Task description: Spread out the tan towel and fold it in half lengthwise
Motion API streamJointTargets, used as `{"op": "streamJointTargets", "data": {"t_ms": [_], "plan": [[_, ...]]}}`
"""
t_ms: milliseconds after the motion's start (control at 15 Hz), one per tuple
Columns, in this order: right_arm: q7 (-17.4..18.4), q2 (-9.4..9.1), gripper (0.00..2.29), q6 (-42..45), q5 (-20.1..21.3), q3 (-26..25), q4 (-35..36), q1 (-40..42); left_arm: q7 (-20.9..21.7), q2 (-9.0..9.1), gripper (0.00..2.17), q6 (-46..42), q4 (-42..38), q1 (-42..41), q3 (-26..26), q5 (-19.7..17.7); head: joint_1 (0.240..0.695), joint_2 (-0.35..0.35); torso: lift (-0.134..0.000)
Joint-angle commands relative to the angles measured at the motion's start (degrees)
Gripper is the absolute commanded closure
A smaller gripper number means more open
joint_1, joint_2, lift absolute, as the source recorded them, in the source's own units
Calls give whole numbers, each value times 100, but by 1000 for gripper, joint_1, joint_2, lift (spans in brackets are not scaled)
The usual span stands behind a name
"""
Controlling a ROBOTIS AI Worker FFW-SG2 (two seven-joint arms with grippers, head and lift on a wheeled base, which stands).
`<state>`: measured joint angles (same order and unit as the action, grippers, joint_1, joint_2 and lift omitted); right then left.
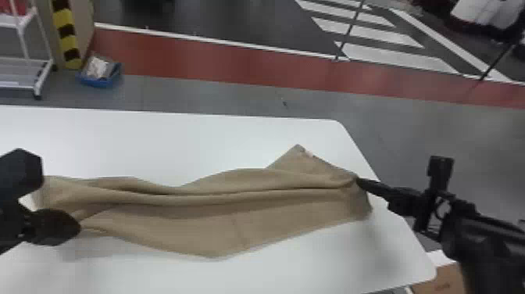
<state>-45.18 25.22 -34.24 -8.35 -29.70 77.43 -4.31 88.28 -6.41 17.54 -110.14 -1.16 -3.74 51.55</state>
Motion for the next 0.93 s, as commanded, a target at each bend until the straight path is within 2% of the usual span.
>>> {"op": "streamJointTargets", "data": {"t_ms": [0,133,267,333,400,667,733,800,867], "plan": [[0,9,2118,-18,0,-9,0,0,229,0,1730,404,-623,142,-426,-461,695,-350,-120],[0,18,2118,-35,0,-53,0,-9,229,-97,1727,774,-1168,221,-795,-936,695,-350,-120],[0,18,2118,-70,9,-44,0,-9,229,-123,1727,932,-1265,379,-1015,-1050,695,-346,-120],[0,18,2118,-53,9,-18,9,-9,229,-229,1730,932,-1247,371,-1094,-1032,695,-338,-120],[-9,18,2118,-53,18,17,9,0,229,-255,1727,914,-1203,327,-1067,-927,695,-329,-120],[-9,-9,2118,-53,53,184,9,0,229,-238,1717,879,-649,195,-751,-444,695,-299,-120],[-9,-9,2118,-53,61,211,18,9,229,-229,1625,879,-605,160,-716,-400,695,-296,-120],[-9,-26,2118,-35,61,219,27,18,229,-202,1396,879,-605,98,-707,-356,695,-294,-120],[-26,-35,2118,-35,61,228,27,26,207,-185,923,914,-605,45,-689,-329,695,-293,-120]]}}
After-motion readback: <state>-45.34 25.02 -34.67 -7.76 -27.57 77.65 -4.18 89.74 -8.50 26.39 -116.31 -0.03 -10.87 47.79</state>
